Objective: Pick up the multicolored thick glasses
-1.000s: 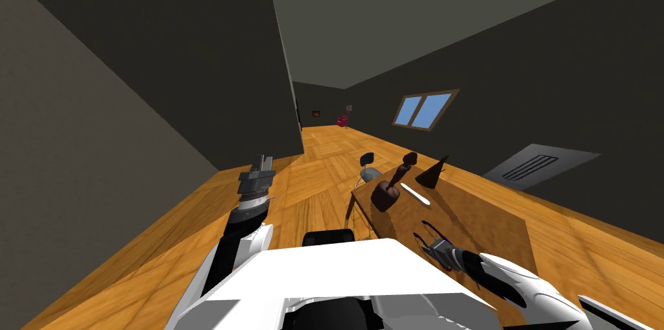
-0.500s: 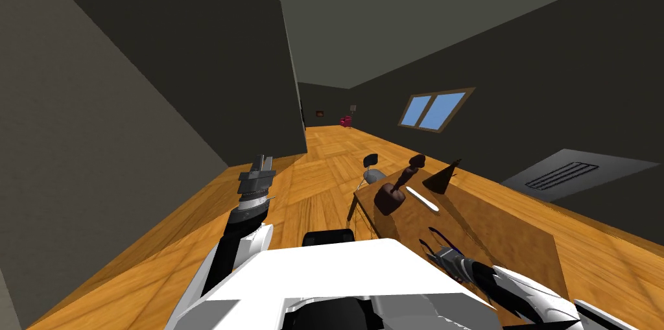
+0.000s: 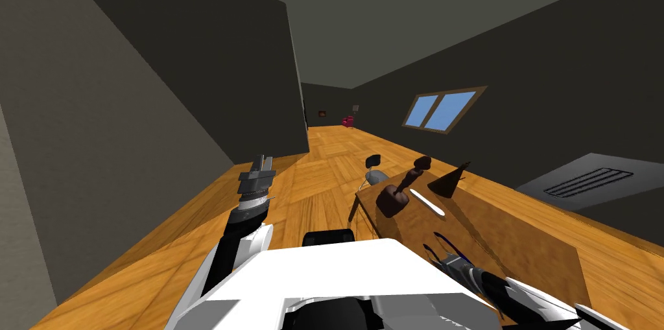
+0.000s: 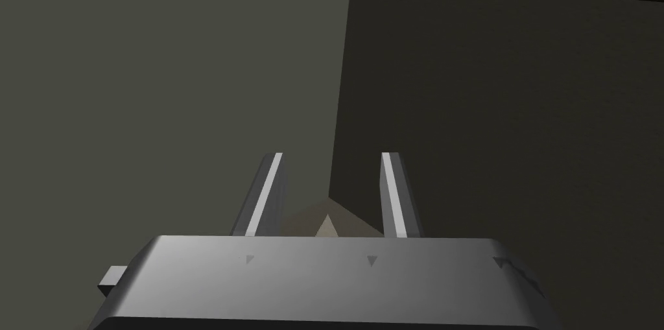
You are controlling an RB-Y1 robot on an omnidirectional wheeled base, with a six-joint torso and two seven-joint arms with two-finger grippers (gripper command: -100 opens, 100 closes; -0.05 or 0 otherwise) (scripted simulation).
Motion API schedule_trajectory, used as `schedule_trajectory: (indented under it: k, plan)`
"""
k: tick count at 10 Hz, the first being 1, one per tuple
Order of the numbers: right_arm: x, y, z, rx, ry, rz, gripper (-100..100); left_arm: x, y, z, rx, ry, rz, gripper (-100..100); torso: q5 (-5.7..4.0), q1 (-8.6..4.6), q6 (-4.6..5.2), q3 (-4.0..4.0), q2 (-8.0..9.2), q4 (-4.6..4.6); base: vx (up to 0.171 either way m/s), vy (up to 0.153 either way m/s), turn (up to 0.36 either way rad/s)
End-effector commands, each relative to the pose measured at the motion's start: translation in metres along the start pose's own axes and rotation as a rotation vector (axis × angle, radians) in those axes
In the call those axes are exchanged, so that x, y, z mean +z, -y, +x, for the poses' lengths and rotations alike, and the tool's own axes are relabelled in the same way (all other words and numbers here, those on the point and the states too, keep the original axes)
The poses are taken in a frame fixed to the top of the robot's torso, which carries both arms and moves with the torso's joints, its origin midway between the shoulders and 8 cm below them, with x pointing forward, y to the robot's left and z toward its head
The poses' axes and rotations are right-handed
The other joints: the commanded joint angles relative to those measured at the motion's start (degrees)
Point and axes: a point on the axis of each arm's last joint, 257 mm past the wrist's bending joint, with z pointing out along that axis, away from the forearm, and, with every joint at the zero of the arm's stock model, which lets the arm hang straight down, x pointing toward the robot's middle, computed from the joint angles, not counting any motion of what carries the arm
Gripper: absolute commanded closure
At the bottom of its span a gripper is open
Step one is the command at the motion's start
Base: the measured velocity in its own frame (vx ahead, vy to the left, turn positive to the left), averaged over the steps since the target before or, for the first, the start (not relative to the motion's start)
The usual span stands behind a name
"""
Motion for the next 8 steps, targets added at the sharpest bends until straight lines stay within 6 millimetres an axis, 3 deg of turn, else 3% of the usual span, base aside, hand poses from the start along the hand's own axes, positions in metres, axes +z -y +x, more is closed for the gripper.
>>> schedule_trajectory:
  k: [1,2,4,5,8]
  plan:
    - [-0.001,0.0,0.007,0.009,-0.003,0.005,-100,0.0,0.0,0.0,0.0,0.0,0.0,0,0.0,0.0,0.0,0.0,0.0,0.0,-0.002,0.0,0.08]
    - [-0.004,-0.003,0.02,0.029,-0.008,0.011,-100,0.0,0.0,0.0,0.0,0.0,0.0,0,0.0,-0.01,0.02,0.0,0.0,0.0,-0.003,0.003,0.119]
    - [-0.004,-0.002,0.019,0.029,-0.009,0.013,-100,0.0,0.0,0.0,0.0,0.0,0.0,0,0.0,-0.01,0.02,0.0,0.0,0.0,-0.002,0.0,0.036]
    - [-0.004,-0.002,0.019,0.027,-0.008,0.011,100,0.0,0.0,0.0,0.0,0.0,0.0,0,0.0,-0.01,0.03,0.0,0.0,0.0,0.0,0.0,0.0]
    - [-0.005,-0.002,0.02,0.029,-0.008,0.012,100,0.0,0.0,0.0,0.0,0.0,0.0,0,-0.03,-0.07,0.0,0.0,-0.01,0.0,0.0,0.0,0.0]
